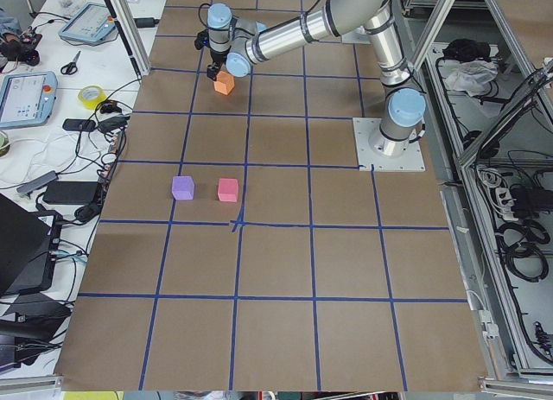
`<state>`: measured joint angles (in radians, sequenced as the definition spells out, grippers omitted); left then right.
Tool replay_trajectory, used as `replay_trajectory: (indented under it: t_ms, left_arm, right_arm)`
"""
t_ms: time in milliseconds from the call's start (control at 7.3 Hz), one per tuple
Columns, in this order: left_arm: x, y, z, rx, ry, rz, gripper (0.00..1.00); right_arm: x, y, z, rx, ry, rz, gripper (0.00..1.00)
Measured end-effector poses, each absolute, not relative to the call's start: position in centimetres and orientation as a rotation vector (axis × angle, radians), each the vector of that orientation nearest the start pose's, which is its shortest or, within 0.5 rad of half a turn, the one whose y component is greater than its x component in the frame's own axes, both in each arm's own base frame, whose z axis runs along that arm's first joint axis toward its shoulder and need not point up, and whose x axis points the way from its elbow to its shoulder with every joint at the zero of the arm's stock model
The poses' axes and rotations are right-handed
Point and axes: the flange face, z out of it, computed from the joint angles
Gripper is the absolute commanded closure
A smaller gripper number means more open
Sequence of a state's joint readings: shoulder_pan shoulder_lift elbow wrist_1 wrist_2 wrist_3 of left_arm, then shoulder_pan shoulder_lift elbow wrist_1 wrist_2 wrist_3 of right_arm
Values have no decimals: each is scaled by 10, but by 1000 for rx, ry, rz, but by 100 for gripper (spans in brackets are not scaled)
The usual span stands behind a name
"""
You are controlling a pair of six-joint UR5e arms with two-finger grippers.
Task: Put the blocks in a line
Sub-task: 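Lower the left gripper and grasp the orange cube, then carry the orange cube with the left gripper toward the pink and purple cubes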
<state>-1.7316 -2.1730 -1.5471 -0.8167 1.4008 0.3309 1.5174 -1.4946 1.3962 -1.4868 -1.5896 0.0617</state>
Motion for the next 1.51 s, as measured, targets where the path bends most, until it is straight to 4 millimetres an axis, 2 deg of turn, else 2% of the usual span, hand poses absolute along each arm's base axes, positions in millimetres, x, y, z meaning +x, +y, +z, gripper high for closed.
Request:
replay_trajectory:
  t_ms: [411, 548, 685, 959, 1096, 1233, 1370, 1507]
  left_arm:
    - [-256, -644, 203, 741, 3191, -240, 1]
    - [-256, -639, 195, 708, 3204, -205, 31]
    - [-256, -637, 193, 699, 3208, -193, 55]
    - [-255, -639, 195, 700, 3196, -211, 95]
    - [-255, -640, 198, 701, 3189, -221, 100]
    - [-249, -642, 207, 696, 3169, -241, 100]
    - [-231, -646, 222, 663, 3135, -272, 100]
    - [-200, -654, 241, 593, 3107, -310, 100]
  right_arm:
    - [111, -524, 528, 117, 3147, -22, 0]
    - [115, -523, 527, 105, 3147, -22, 0]
    - [117, -522, 527, 98, 3148, -21, 0]
    - [119, -523, 526, 96, 3149, -19, 0]
    - [119, -523, 526, 94, 3148, -18, 0]
    - [118, -523, 525, 93, 3151, -16, 0]
    - [117, -525, 522, 92, 3158, -6, 0]
    - [117, -526, 516, 93, 3161, 14, 0]
